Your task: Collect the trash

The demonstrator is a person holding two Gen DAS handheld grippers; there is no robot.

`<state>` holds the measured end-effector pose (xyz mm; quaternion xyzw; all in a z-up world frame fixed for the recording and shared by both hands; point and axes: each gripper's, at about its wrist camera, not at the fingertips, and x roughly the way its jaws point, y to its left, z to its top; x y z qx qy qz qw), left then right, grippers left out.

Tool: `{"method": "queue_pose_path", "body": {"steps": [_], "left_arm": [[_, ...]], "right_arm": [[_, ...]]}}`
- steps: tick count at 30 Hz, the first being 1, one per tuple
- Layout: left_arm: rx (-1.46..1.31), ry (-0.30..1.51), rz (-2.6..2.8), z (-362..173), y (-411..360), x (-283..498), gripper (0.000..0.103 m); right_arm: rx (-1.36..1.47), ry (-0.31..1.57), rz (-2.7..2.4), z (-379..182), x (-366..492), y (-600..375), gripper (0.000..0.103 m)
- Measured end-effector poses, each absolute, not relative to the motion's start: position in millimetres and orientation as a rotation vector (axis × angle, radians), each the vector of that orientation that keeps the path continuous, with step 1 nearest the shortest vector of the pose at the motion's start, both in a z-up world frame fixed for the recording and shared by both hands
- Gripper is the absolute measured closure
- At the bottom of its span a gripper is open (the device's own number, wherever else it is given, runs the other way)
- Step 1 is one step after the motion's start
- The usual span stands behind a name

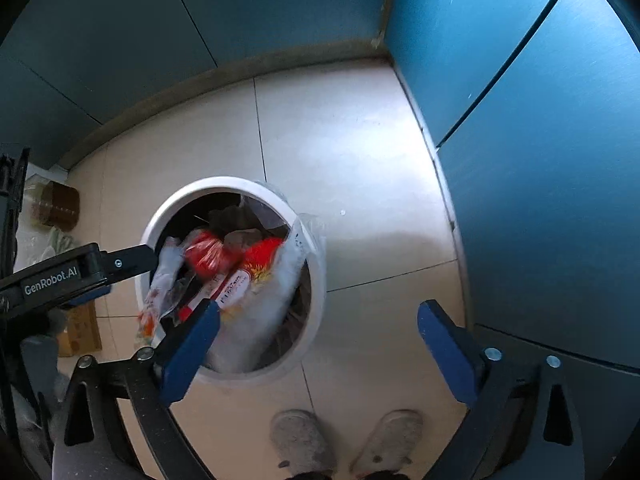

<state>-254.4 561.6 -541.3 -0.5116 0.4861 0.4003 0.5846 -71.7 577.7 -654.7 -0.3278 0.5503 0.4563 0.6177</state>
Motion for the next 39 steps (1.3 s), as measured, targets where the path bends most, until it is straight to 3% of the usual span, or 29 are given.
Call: {"method": "queue_pose_path", "body": {"steps": [10,25,32,39], "left_arm": [[-0.934,1.133,1.133,-403,497,-275,0.006],[-0.739,0.943,1.242,-114,344,-274,0.006],[-0.747,0.848,1.211,-27,263,-283,0.006],[-0.768,0.792,1.174,20,207,-290,0.006]], "right_arm": [[-0.752,1.184,1.083,-543,-82,522,0.0],[-0.618,1.04,1.272,-256,-67,374,0.0],[-0.548,0.995,1.426,-147,-56,289,0.0],[-0.503,0.997,1.534,-86,-58,219,0.0]]}}
